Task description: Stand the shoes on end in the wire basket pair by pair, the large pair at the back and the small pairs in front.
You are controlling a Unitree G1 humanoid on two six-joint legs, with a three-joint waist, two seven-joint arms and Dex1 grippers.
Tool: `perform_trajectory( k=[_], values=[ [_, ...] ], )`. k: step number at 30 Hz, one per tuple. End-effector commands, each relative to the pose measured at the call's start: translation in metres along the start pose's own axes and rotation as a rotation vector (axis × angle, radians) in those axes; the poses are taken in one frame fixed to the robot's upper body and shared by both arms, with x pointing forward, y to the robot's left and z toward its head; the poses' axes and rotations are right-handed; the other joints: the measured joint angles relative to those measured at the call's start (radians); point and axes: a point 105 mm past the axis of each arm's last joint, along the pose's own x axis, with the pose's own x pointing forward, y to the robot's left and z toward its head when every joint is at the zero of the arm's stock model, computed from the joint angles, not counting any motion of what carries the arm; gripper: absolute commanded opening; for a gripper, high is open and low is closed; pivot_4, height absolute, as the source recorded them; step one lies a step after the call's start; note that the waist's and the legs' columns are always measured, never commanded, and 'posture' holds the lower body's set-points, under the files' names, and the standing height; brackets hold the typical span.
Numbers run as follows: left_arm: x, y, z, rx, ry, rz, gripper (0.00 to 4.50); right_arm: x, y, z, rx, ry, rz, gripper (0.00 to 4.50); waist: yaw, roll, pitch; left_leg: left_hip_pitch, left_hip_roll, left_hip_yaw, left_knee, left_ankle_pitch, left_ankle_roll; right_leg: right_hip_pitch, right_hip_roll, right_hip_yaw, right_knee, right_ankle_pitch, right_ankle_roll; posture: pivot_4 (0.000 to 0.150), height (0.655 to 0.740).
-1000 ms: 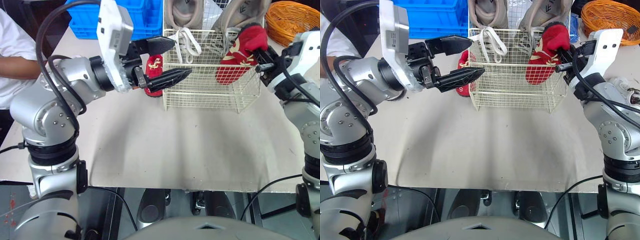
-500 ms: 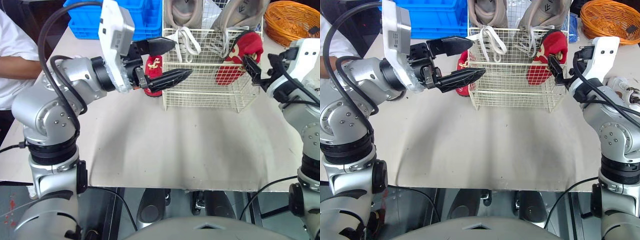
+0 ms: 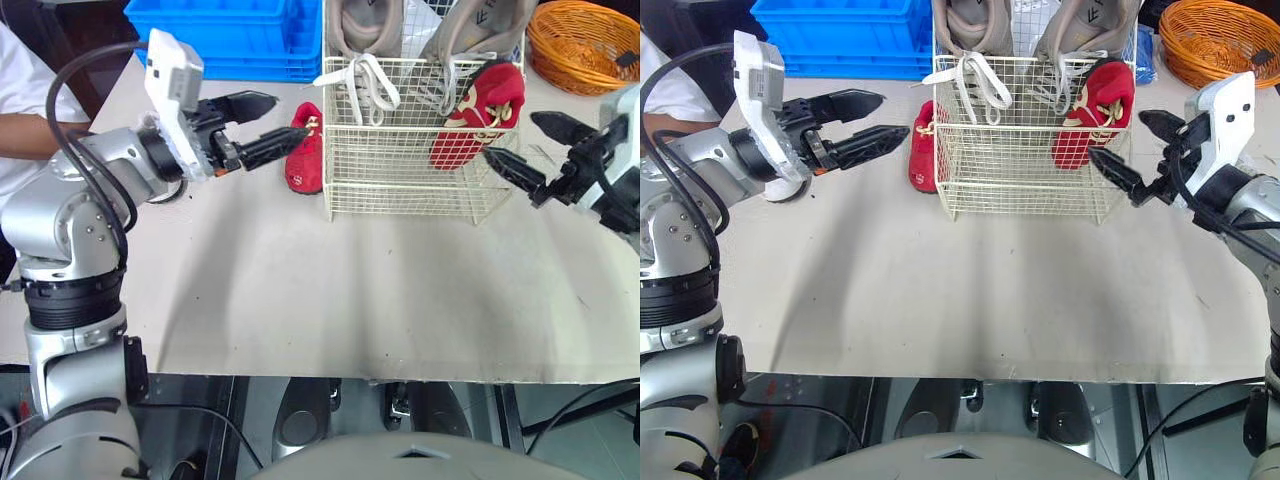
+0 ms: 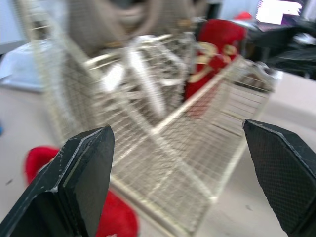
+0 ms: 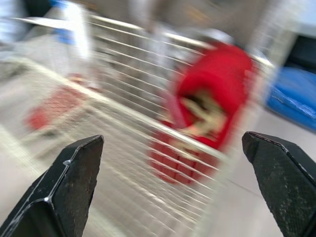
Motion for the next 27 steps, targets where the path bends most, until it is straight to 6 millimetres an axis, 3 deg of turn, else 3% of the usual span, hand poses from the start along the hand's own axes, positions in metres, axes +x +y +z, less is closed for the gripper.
perform_trajectory(
  k=[1, 6, 15, 27],
  values=[
    [-0.002, 0.042, -0.004, -0.055, 0.005, 0.166, 4.5, 0.001, 0.035, 0.014, -0.068, -0.076, 0.158, 4.46, 0.001, 0.0, 0.0, 0.0, 0.0, 0.0, 0.0, 0.0, 0.0, 0.0, 0.0, 0.0, 0.0, 0.0, 0.0, 0.15, 0.686],
    [0.012, 0.074, -0.022, -0.149, 0.082, 0.245, 4.5, 0.006, 0.049, 0.008, -0.072, -0.09, 0.195, 4.46, 0.003, -0.002, 0.0, 0.0, -0.001, 0.0, 0.0, 0.0, 0.0, 0.0, 0.0, 0.0, -0.001, 0.0, 0.0, 0.15, 0.686],
    [0.045, 0.101, -0.055, -0.281, 0.249, 0.362, 4.5, 0.011, 0.059, 0.002, -0.084, -0.098, 0.207, 4.46, -0.004, -0.003, 0.0, 0.0, -0.001, 0.001, 0.0, 0.0, 0.0, -0.001, 0.0, -0.001, -0.001, 0.0, 0.0, 0.15, 0.686],
    [0.072, 0.097, -0.08, -0.282, 0.359, 0.429, 4.5, 0.014, 0.063, -0.001, -0.071, -0.116, 0.191, 4.46, 0.0, -0.004, 0.001, -0.001, -0.001, 0.002, -0.001, 0.0, 0.0, -0.001, -0.001, -0.001, -0.001, 0.0, 0.0, 0.15, 0.686]
  ],
)
